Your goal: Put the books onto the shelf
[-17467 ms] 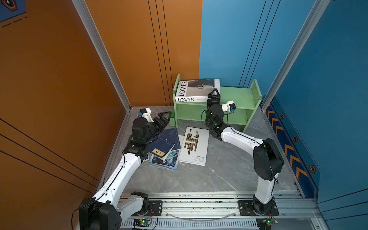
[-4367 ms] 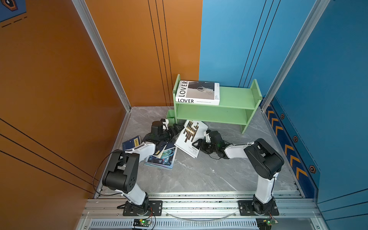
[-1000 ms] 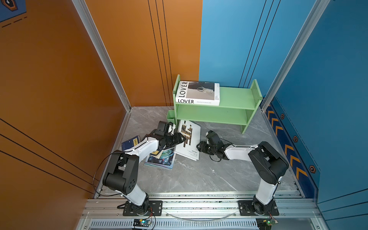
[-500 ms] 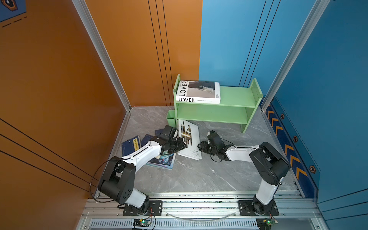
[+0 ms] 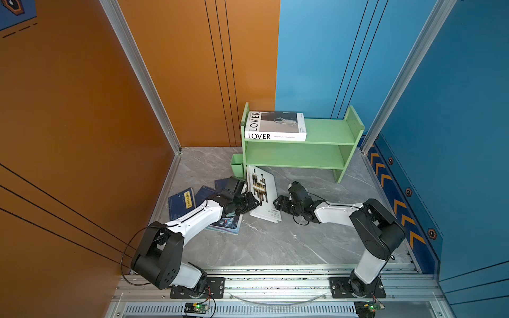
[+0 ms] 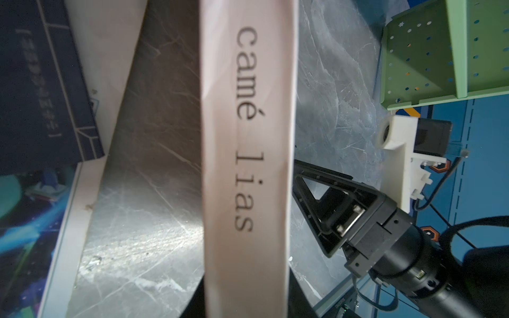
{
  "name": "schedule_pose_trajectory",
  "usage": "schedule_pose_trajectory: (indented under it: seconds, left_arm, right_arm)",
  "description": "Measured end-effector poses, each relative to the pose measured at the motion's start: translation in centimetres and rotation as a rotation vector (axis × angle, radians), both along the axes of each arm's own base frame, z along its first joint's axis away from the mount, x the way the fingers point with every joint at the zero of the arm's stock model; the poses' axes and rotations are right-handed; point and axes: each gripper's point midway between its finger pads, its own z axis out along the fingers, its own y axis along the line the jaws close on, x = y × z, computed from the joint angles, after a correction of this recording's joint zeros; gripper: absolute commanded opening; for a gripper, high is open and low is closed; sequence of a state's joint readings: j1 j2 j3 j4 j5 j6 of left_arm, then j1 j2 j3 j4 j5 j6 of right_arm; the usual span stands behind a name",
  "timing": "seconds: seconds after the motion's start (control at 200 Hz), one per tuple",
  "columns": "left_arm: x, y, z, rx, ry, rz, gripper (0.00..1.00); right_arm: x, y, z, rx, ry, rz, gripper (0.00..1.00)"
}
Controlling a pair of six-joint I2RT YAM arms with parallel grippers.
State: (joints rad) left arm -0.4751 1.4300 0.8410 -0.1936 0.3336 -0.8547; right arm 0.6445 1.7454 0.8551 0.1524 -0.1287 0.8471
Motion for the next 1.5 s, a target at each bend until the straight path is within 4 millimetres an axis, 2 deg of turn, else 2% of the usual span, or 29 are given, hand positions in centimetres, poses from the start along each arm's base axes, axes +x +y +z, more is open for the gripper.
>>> schedule_pose_trajectory:
  seconds: [0.24,0.501,0.746,0.901,1.046,1.252,1.382,1.502]
  left_arm:
    - [-2.0,-0.4,-0.2,-0.078,0.021,-0.002,0.12]
    - [-4.9,-0.3,0.0,-0.15,0.056,-0.008,0.11]
    - [-6.5,0.2,-1.3,-0.208,0.043,0.009,0.09]
    - [-7.6,0.8,-0.6,-0.202,0.045,0.015,0.09]
    - [-9.1,2.2,1.0,-0.127,0.038,0.022,0.09]
    - [-10.8,3.7,4.2,0.015,-0.029,-0.022,0.08]
    - [-11.5,3.2,6.5,0.094,-0.11,-0.104,0.09]
    - [-12.5,2.0,8.1,0.146,-0.161,-0.2,0.09]
  right_arm:
    - [-2.0,-0.9,0.4,-0.045,0.055,0.012,0.81]
    - [-3.6,-1.8,2.1,-0.075,0.072,0.035,0.84]
    - [-2.8,-2.2,4.5,-0.086,0.043,0.044,0.86]
    - [-2.5,-2.5,5.9,-0.081,0.023,0.043,0.86]
    - [-1.9,-2.5,9.0,-0.058,-0.039,0.044,0.88]
    - [-0.4,-2.4,16.0,0.026,-0.174,0.031,0.93]
    - [0.1,-2.9,20.1,0.076,-0.239,0.026,1.0]
    - [0.3,-3.5,23.0,0.115,-0.276,0.018,1.0]
